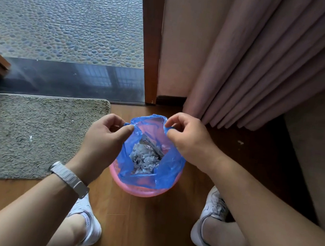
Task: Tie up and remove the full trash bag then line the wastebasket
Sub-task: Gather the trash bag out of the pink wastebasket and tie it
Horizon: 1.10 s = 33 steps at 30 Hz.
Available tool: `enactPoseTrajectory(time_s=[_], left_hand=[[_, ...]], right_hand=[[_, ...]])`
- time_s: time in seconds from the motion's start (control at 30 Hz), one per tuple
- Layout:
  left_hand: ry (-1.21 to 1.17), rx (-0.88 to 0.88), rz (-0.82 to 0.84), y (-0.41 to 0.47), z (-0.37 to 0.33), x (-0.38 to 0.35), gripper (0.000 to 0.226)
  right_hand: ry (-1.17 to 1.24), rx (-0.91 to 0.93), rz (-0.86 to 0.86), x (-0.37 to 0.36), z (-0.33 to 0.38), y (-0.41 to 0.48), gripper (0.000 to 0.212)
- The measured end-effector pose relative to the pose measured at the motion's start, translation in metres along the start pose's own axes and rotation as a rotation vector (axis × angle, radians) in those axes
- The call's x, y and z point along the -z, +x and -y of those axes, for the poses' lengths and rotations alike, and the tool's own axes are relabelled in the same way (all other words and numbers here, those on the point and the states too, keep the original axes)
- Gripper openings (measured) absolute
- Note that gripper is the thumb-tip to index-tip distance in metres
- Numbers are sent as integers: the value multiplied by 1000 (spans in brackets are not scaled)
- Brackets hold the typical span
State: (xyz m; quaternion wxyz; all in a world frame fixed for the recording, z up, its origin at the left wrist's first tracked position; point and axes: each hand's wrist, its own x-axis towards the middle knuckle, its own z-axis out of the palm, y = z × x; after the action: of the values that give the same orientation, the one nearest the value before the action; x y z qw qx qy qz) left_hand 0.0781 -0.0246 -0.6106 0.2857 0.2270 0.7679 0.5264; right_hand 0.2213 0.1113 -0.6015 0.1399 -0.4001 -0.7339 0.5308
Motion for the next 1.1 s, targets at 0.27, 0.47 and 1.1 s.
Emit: enactPoseTrajectory(time_s=[0.27, 0.47, 1.1], left_hand=[[-297, -74, 165, 17, -20, -8, 17], [-394, -55, 182, 37, -18, -4, 4], [-425, -33, 360, 28, -19, -41, 21]], right_hand=[[320, -49, 138, 3, 15, 21, 26], [428, -93, 254, 5, 8, 32, 46], [-44, 226, -96, 1, -5, 36, 17]])
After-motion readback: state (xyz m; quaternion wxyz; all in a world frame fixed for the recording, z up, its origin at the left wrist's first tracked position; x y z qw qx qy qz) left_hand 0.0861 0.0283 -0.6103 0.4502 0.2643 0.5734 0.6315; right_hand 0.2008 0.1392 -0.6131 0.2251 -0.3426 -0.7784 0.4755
